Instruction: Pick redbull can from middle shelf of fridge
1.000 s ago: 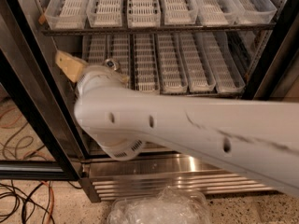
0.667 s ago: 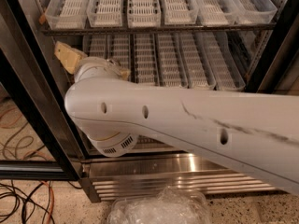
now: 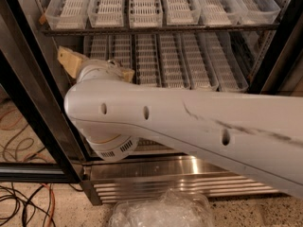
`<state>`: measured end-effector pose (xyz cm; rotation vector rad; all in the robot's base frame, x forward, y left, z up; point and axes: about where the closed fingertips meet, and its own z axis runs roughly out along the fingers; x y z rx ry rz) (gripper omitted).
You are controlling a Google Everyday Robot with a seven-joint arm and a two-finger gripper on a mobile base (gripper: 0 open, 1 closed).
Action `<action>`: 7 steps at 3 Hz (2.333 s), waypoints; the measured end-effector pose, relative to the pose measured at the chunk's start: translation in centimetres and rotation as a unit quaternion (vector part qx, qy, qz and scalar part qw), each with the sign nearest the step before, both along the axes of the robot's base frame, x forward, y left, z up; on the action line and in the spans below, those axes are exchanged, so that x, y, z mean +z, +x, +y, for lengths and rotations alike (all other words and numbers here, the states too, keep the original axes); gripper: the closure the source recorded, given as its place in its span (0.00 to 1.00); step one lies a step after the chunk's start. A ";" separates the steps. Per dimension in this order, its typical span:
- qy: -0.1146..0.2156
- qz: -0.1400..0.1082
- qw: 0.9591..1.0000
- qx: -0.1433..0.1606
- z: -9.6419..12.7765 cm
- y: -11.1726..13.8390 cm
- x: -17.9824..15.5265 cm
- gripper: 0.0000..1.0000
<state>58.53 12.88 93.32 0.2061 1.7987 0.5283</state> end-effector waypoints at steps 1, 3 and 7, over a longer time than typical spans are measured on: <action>-0.082 0.005 0.996 -0.017 -0.7 -0.8 -1.5 0.00; -0.189 -0.020 0.980 -0.061 -2.3 -1.0 -2.1 0.00; -0.175 -0.051 0.979 -0.092 0.5 -1.1 -6.4 0.00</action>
Offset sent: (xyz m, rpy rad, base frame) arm -0.0121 -0.0208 -0.0318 -0.6067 -0.0939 -0.1701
